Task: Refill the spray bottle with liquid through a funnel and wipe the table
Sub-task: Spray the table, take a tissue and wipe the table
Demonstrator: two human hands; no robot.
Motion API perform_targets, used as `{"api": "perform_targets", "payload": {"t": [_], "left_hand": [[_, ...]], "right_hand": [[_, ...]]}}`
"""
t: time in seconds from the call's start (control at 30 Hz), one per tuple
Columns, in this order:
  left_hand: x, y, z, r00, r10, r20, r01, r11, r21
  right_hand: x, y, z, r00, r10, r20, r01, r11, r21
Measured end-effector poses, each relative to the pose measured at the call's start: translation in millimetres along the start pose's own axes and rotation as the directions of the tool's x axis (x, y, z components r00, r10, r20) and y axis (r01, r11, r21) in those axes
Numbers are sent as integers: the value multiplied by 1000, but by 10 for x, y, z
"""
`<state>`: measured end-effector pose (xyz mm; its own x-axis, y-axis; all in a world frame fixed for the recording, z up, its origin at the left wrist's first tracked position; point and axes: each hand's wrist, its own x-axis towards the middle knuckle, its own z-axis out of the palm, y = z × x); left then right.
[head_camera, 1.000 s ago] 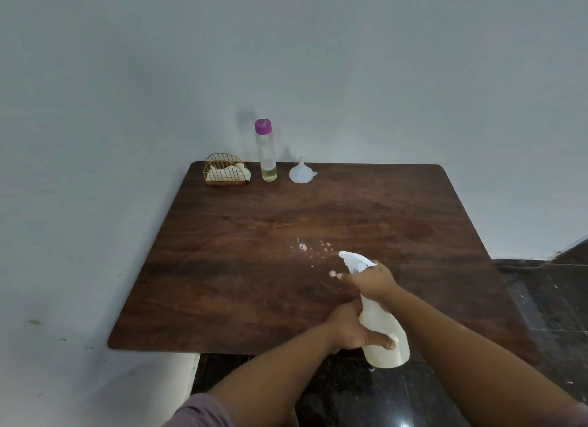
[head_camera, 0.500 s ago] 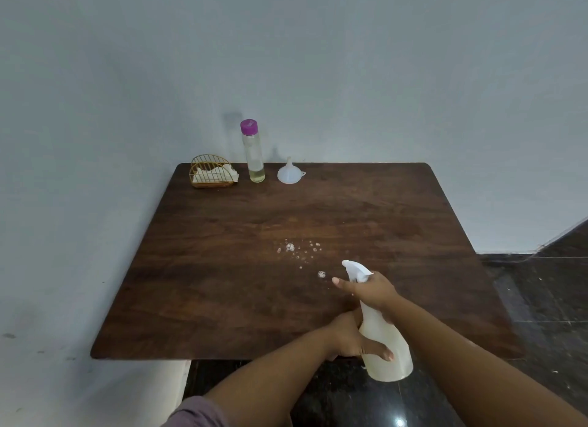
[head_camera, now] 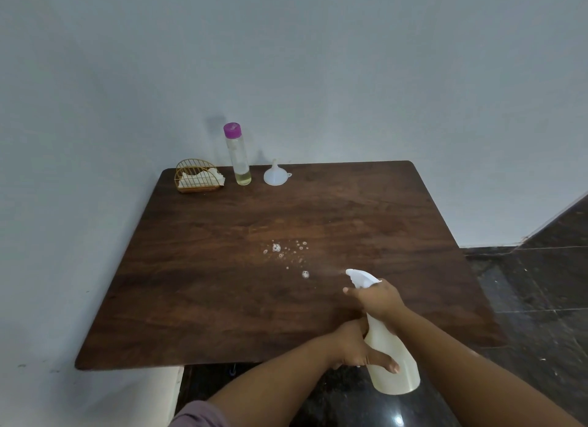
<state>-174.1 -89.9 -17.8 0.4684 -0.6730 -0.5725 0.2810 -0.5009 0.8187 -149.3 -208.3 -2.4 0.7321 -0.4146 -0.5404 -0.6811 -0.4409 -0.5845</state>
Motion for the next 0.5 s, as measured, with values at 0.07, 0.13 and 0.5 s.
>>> {"api": "perform_targets", "payload": {"t": [0.07,0.13,0.5], "left_hand": [[23,-9,24,1000,3,3,-3,1000,20],[31,8,32,1000,16,-10,-16,998,60],[124,435,-531,938,214,-272,-86,905,416]], "right_hand": [[-31,41,-41,994,-48,101,42,997,58],[-26,93,-88,974,-109,197,73,980,185],[124,-168,-401,947,-249,203,213,959,186]]}}
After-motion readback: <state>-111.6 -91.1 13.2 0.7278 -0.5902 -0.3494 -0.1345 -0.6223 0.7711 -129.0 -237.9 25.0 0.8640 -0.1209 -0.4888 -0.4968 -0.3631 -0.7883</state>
